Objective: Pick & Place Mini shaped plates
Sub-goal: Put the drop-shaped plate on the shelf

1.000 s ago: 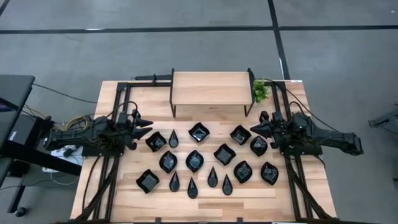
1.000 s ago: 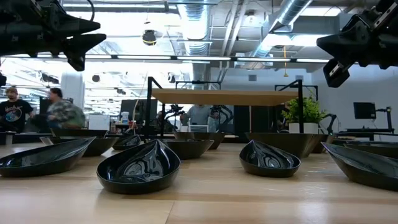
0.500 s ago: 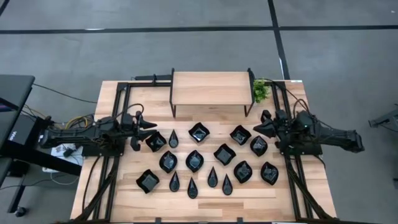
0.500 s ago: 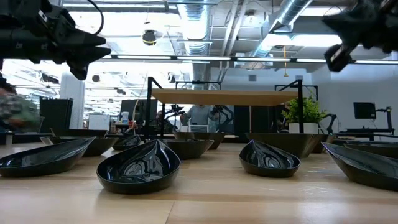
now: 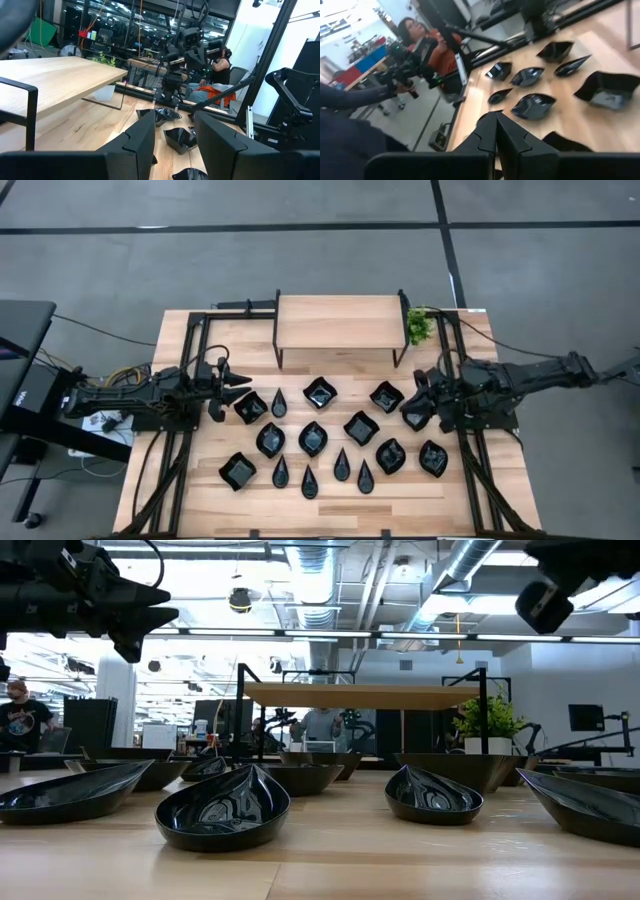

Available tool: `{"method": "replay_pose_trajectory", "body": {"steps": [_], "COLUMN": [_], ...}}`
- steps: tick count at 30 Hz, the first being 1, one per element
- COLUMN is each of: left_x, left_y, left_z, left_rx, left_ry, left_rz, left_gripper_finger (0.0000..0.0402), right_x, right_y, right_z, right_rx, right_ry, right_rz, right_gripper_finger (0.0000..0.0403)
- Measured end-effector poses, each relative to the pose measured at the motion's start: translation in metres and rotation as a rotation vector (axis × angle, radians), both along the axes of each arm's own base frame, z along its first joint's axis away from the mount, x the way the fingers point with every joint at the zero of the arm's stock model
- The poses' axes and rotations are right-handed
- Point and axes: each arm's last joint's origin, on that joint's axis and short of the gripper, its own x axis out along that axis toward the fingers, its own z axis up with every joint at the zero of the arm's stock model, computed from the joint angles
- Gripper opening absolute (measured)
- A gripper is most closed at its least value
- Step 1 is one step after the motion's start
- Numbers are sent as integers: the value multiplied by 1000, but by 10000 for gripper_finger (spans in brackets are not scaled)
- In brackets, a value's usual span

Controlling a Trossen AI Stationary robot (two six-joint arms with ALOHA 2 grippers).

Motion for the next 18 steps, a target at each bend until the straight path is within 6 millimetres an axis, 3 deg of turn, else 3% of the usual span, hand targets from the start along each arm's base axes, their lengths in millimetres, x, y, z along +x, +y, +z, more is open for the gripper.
{"method": "replay_pose_trajectory", "body": {"steps": [10,18], "left_x": [0,0], "left_y": [0,0], "left_z": [0,0], "left_rx": [1,4], "left_ry": [4,5], "left_rz": [0,0], "left_gripper_finger": [138,138], "right_x": [26,55], "right_y": [42,91], "right_z": [15,8], "right_rx": [169,223], "right_ry": [174,394], "right_rz": [156,215], "right_gripper_finger": [1,1]}}
